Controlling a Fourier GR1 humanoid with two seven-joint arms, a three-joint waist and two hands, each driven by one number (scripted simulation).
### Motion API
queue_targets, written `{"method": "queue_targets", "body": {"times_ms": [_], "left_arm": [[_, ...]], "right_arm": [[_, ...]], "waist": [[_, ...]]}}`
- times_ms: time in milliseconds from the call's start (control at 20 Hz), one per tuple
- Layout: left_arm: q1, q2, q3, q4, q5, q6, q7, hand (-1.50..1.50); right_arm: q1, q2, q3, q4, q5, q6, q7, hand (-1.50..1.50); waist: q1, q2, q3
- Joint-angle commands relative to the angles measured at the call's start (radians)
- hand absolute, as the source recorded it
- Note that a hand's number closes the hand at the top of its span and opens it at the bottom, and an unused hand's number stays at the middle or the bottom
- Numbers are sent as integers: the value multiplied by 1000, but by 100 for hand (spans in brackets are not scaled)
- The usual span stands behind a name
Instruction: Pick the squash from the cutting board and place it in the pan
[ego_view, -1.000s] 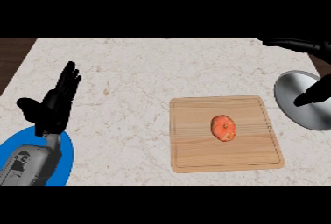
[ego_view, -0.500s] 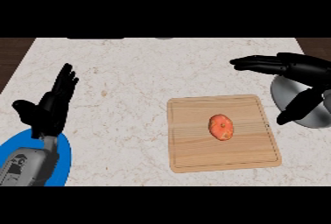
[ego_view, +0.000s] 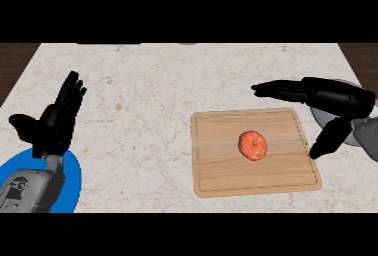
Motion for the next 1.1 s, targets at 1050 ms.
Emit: {"method": "queue_targets", "body": {"times_ms": [1050], "left_arm": [[15,-76,76,46,-65,-87,-53,0]], "right_arm": [[25,233,35,170,445,-31,-92,-150]], "waist": [[2,2,0]]}}
